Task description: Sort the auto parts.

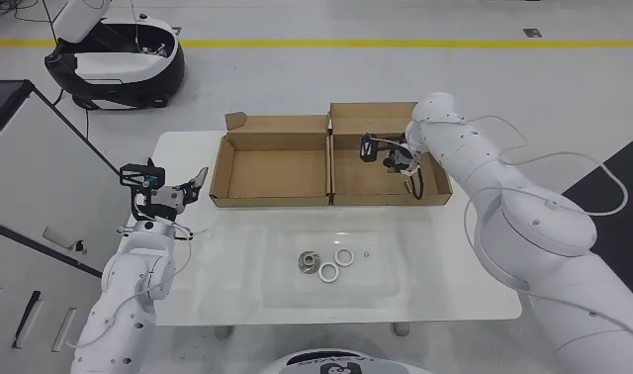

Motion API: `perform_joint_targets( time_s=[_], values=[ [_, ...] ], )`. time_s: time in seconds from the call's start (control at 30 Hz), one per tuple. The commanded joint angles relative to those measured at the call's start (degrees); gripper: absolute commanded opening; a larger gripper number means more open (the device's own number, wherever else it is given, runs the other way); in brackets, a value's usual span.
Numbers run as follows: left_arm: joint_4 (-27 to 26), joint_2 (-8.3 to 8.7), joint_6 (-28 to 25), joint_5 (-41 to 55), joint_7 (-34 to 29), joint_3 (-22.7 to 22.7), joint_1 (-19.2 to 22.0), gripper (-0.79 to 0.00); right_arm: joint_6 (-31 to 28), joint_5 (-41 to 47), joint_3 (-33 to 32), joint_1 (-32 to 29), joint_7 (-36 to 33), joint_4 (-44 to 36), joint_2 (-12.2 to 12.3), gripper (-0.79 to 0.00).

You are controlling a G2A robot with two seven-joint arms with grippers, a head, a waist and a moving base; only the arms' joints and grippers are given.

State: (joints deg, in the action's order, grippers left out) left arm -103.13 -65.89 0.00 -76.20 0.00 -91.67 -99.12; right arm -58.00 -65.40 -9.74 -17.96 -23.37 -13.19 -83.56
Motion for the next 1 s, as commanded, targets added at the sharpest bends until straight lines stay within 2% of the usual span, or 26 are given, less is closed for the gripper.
perform_joint_targets(
  time_s=[0.0, 0.57, 0.63, 0.77, 0.97],
  values=[
    [0.00, 0.00, 0.00, 0.00, 0.00, 0.00, 0.00, 0.000, 0.00, -0.43, -0.02, -0.22, 0.47, 0.59, -0.22, -0.785],
    [0.00, 0.00, 0.00, 0.00, 0.00, 0.00, 0.00, 0.000, 0.00, -1.21, -0.30, -2.06, 1.31, 3.31, -1.59, -0.785],
    [0.00, 0.00, 0.00, 0.00, 0.00, 0.00, 0.00, 0.000, 0.00, -1.23, -0.33, -2.20, 1.20, 3.49, -1.66, -0.711],
    [0.00, 0.00, 0.00, 0.00, 0.00, 0.00, 0.00, 0.000, 0.00, -1.21, -0.46, -2.54, 0.86, 3.84, -1.80, -0.640],
    [0.00, 0.00, 0.00, 0.00, 0.00, 0.00, 0.00, 0.000, 0.00, -1.06, -0.72, -2.71, 0.58, 4.03, -1.93, -0.579]
  ],
)
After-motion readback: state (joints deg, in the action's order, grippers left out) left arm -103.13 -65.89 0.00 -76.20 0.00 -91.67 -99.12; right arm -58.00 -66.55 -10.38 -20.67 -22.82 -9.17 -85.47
